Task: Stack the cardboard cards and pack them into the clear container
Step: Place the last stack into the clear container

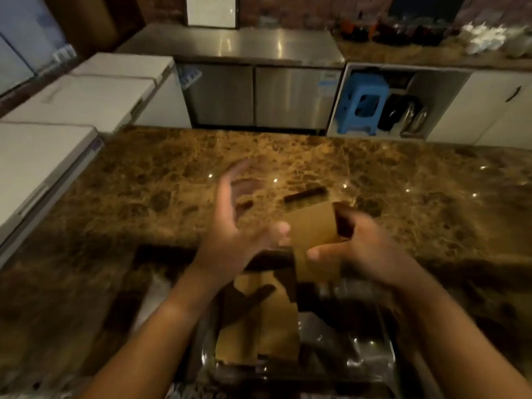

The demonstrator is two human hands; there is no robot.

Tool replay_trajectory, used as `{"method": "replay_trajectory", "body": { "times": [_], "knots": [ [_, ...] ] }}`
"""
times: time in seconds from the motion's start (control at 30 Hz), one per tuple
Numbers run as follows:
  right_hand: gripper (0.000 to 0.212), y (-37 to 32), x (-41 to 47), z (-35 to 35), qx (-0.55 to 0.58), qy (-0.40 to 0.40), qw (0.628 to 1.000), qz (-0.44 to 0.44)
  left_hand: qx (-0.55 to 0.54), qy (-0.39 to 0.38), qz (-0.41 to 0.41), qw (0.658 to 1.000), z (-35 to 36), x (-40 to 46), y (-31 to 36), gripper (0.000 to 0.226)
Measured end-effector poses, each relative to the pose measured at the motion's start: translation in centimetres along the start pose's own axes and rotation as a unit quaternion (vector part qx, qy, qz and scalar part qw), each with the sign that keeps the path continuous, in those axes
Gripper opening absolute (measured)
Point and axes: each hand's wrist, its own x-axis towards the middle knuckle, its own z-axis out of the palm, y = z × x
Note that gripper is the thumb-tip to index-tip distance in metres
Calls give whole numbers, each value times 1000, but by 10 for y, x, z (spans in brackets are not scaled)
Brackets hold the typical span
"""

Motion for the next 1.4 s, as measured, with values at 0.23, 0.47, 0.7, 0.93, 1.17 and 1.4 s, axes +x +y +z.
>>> {"method": "replay_trajectory", "body": {
  "times": [0.23, 0.47, 0.7, 0.93, 1.17, 1.4],
  "knots": [
    [73, 31, -32, 20, -90, -9, 981, 169, -8, 67, -207, 976, -62, -61, -53, 41],
    [57, 41, -37, 42, -216, 45, 944, 246, -89, 40, -276, 956, -41, -96, -63, 69],
    [51, 53, -39, 47, -34, 49, 966, 251, -95, -25, -263, 960, -30, -98, -53, 65],
    [56, 66, -35, 66, -18, 70, 951, 302, -155, 13, -282, 947, -27, -96, -55, 85],
    [69, 67, -39, 61, -38, 83, 960, 265, -164, 25, -267, 949, -25, -95, -57, 80],
    [66, 67, -45, 67, -97, 76, 964, 234, -117, -7, -260, 958, -26, -93, -54, 61]
  ]
}}
